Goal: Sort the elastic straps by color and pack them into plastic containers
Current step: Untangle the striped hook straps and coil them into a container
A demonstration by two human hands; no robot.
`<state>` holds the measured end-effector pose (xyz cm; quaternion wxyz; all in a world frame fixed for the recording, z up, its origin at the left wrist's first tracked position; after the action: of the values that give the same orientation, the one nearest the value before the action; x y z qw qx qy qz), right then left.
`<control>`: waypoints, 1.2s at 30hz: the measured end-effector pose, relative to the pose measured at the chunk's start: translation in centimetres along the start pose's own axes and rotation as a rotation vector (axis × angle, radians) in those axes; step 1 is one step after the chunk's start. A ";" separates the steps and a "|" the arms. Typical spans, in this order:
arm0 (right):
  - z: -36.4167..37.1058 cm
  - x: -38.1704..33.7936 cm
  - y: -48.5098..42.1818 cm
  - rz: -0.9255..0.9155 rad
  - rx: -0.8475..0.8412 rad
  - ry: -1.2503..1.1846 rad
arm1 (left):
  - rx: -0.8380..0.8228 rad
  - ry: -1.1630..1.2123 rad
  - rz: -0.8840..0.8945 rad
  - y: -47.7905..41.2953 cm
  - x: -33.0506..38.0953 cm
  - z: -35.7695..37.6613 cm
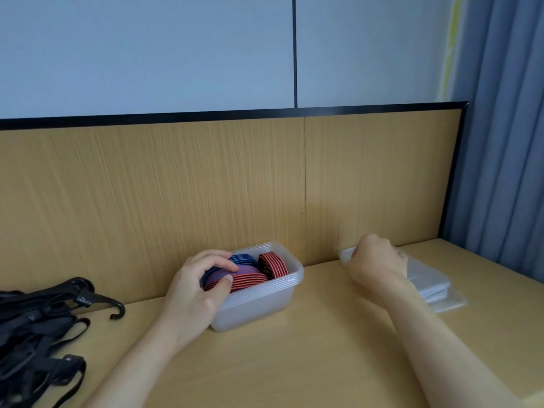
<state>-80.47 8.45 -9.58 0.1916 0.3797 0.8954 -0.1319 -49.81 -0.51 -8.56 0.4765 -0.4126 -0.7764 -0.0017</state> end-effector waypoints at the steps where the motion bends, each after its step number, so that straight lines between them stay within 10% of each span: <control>1: 0.0 0.1 -0.1 0.008 0.002 -0.009 | 0.000 -0.003 0.002 0.0 0.0 0.0; 20: -0.8 -2.4 2.1 -0.014 0.032 0.078 | -0.010 0.003 0.005 -0.2 -0.1 0.0; 36: 0.2 -8.8 8.4 -0.471 0.024 -0.091 | -0.096 0.125 -0.023 -0.2 -0.3 -0.6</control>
<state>-68.66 8.51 -6.65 0.1911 0.1564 0.9480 -0.2006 -49.41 -1.05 -8.37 0.5037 -0.4249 -0.7489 -0.0703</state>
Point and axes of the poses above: each hand's wrist, its own y-axis away from the middle knuckle, its own z-axis out of the palm, x = y × z, the point moved 4 cm from there along -y, towards the middle knuckle, and after that the axes turned 13 degrees about -x, right-handed, at the moved point
